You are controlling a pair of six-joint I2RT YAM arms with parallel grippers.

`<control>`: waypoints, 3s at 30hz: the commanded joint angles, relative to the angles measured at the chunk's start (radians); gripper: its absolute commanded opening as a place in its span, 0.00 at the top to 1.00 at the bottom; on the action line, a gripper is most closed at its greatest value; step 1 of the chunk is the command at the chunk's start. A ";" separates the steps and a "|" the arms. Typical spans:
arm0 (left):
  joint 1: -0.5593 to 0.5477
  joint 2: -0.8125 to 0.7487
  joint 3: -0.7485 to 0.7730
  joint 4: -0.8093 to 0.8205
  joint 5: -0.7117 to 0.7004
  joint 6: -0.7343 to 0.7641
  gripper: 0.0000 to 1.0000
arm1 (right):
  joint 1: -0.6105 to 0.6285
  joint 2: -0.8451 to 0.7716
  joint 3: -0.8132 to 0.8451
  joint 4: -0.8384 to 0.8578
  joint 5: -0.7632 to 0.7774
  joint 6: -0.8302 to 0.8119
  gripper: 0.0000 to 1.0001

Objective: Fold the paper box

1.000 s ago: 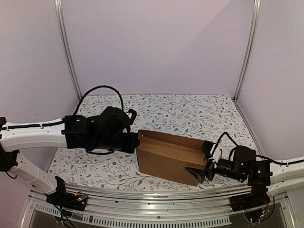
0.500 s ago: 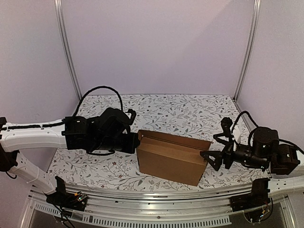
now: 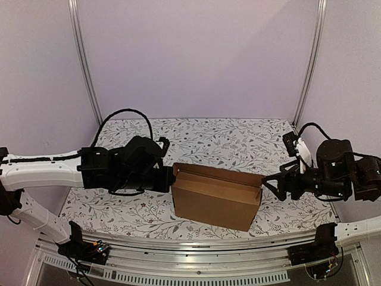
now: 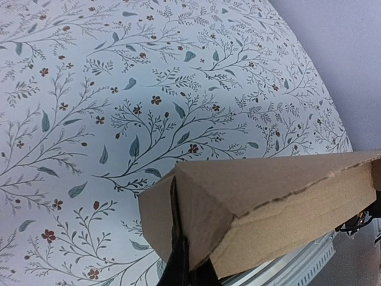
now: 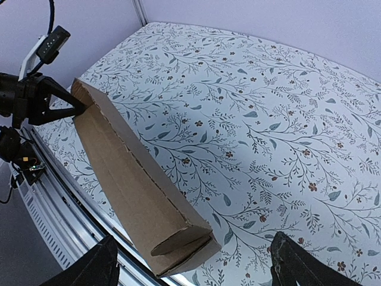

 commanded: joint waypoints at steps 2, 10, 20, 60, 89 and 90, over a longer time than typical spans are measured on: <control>-0.021 0.050 -0.072 -0.170 0.052 -0.025 1.00 | 0.008 0.075 0.043 -0.118 0.021 0.109 0.17; -0.021 0.043 -0.079 -0.166 0.048 -0.029 1.00 | 0.008 0.150 0.077 -0.116 0.017 0.167 0.26; -0.021 0.043 -0.088 -0.159 0.046 -0.030 1.00 | 0.008 0.198 0.083 -0.119 0.009 0.174 0.44; -0.022 0.043 -0.101 -0.143 0.048 -0.042 1.00 | 0.010 0.210 0.022 -0.070 -0.049 0.208 0.83; -0.041 0.054 -0.124 -0.119 0.022 -0.068 1.00 | 0.143 0.242 0.122 -0.164 0.167 0.226 0.72; -0.043 0.055 -0.123 -0.119 0.018 -0.069 1.00 | 0.142 0.245 0.147 -0.177 0.178 0.209 0.71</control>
